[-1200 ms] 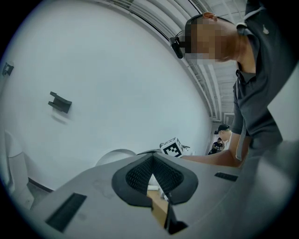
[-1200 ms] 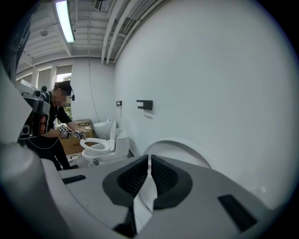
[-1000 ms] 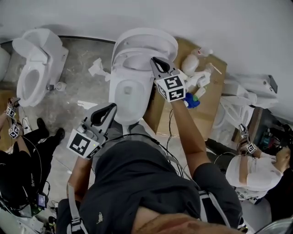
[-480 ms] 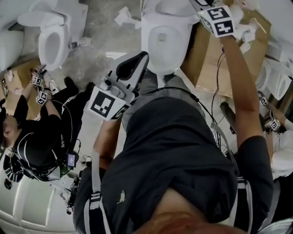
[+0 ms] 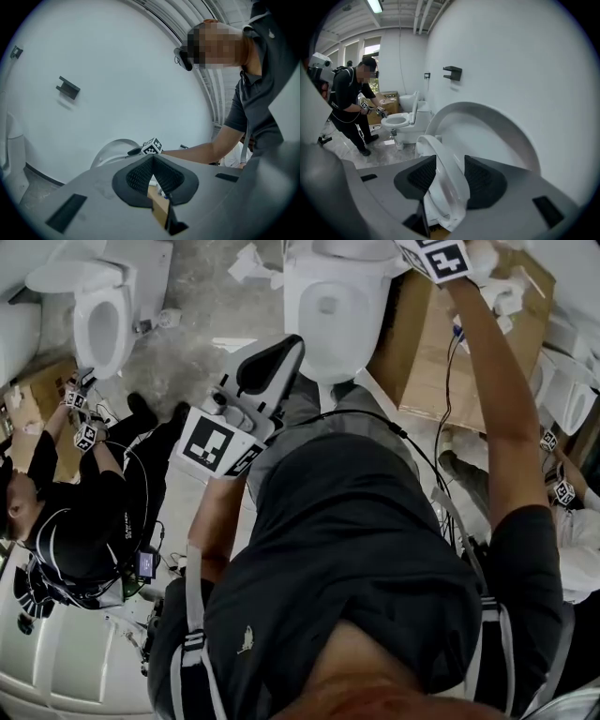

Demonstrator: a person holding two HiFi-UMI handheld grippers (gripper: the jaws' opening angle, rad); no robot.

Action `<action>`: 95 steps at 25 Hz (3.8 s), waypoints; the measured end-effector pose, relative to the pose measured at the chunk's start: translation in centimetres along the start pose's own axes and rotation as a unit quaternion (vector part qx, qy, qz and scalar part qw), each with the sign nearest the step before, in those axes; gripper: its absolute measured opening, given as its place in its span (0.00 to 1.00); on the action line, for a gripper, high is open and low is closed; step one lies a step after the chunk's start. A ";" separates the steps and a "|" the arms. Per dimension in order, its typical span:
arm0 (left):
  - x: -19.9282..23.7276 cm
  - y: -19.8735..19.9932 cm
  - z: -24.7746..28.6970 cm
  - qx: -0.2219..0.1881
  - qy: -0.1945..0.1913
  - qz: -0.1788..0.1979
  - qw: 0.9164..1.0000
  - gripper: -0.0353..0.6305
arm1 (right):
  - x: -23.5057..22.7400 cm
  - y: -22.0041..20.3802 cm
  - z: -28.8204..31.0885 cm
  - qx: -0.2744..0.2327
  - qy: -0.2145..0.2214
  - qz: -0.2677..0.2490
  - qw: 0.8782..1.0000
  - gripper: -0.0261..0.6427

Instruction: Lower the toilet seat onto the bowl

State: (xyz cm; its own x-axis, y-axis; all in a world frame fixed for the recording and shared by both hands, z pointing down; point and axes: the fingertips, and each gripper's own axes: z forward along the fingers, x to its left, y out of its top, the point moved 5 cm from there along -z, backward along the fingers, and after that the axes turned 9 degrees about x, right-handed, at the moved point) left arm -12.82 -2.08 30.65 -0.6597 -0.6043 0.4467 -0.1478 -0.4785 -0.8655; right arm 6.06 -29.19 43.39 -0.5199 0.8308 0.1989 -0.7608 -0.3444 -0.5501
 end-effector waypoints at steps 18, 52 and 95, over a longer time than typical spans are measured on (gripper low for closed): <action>-0.7 0.0 2.7 0.001 -0.010 0.003 1.000 0.06 | 1.5 -1.8 0.3 0.003 -0.006 -0.027 1.000 0.26; -5.9 -3.0 2.3 -0.008 0.014 0.007 1.000 0.06 | 14.4 -7.5 -5.3 0.016 0.042 -0.095 0.994 0.25; -1.6 -5.6 -0.4 0.014 0.083 -0.019 0.996 0.06 | 35.4 -22.2 -2.3 0.143 0.253 -0.218 0.932 0.37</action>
State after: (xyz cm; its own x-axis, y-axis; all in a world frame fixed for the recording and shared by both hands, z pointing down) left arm -11.23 1.86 34.71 -0.7667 -0.4732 0.4339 -0.1559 -0.5183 -0.8409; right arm 5.42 8.84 60.76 0.0573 0.9939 -0.0940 -0.9671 0.0319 -0.2523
